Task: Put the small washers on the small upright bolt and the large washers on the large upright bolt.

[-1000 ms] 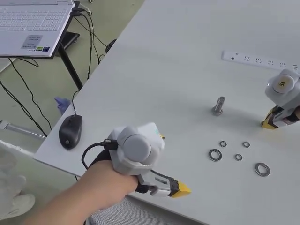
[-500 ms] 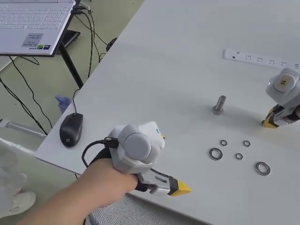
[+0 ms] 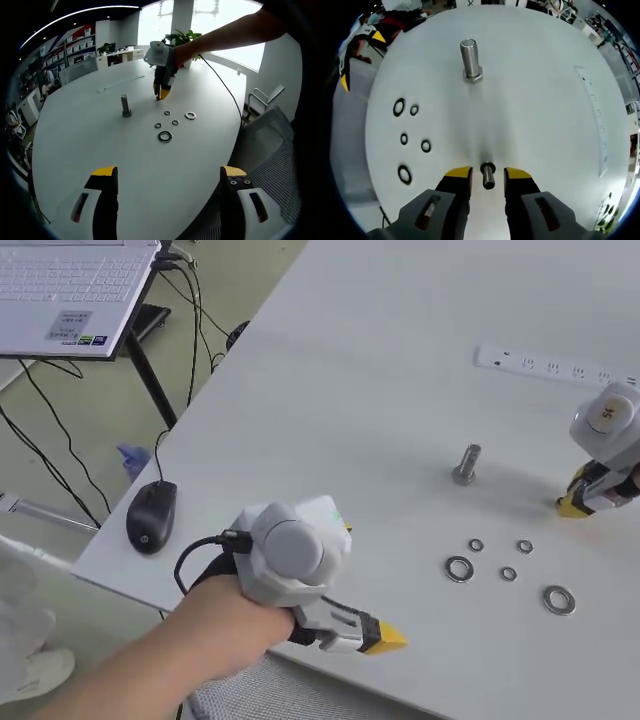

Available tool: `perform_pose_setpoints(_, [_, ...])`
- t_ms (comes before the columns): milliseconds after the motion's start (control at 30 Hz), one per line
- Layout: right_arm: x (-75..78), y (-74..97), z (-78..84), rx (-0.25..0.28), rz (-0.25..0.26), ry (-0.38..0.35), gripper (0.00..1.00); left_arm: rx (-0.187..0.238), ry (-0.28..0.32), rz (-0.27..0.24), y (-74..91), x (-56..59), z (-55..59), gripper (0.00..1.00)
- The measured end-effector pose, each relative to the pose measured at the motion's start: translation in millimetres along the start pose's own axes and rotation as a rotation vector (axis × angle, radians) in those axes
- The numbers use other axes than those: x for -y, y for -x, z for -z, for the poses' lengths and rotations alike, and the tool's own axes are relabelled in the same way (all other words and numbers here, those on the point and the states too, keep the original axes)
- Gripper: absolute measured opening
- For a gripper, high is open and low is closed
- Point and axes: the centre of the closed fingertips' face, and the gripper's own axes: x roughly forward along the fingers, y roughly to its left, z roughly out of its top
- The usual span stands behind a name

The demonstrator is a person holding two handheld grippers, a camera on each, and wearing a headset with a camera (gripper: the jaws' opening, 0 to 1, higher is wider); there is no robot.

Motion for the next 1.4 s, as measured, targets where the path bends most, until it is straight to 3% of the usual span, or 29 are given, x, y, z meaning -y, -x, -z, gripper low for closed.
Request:
perform_pose_setpoints(767, [1.9,40.4,-9.7,0.015,0.032,0.003,0.26,0.006,-0.021,0.013,3.0,5.5,-8.3,0.82])
perform_pose_setpoints(1400, [-34.3,63.1,-12.3,0.021,0.040,0.057,0.26,0.001,-0.032,0.008,12.2,10.8,-9.2,0.81])
